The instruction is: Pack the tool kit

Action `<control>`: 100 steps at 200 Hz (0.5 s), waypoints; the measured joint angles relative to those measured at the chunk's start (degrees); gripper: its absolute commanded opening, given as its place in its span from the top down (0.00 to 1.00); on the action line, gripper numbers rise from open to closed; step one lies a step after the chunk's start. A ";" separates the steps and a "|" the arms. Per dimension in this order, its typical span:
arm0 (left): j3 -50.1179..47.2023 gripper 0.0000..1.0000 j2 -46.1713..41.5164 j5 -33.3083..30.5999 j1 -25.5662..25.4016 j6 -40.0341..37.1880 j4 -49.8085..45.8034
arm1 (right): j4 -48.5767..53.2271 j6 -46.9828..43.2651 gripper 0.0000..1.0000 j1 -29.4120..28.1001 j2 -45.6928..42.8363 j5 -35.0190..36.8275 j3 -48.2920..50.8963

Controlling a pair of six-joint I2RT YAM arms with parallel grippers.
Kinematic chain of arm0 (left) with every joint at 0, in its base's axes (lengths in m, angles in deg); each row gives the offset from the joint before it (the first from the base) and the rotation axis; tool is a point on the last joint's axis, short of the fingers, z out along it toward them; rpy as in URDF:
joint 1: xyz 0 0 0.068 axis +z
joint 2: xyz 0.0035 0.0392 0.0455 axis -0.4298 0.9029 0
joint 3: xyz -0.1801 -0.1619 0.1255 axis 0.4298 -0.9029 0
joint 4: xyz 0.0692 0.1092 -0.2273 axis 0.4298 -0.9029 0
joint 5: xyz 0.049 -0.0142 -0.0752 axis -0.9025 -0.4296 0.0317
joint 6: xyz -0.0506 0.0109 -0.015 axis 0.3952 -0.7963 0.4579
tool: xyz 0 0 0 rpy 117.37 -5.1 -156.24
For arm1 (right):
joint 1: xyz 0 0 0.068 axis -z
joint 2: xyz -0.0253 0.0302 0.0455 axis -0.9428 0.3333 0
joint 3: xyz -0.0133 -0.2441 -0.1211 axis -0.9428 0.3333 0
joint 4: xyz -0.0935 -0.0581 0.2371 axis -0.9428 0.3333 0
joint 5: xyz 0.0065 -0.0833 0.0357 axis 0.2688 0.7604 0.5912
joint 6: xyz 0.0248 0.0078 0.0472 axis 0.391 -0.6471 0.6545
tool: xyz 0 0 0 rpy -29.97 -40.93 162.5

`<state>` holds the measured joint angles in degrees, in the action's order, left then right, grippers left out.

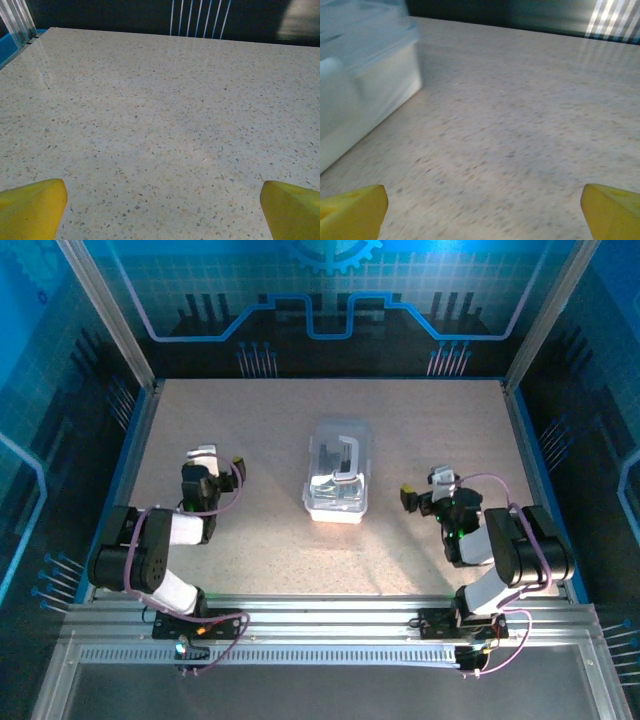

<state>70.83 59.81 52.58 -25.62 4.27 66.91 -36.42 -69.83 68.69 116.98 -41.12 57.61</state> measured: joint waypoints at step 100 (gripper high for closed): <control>0.00 0.01 0.00 0.83 -0.07 0.59 -0.24 | 13.40 1.75 0.00 -1.90 -0.92 13.35 -11.04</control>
<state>70.83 59.81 53.41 -25.69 4.86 66.67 -23.03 -68.08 66.78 116.06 -27.76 46.57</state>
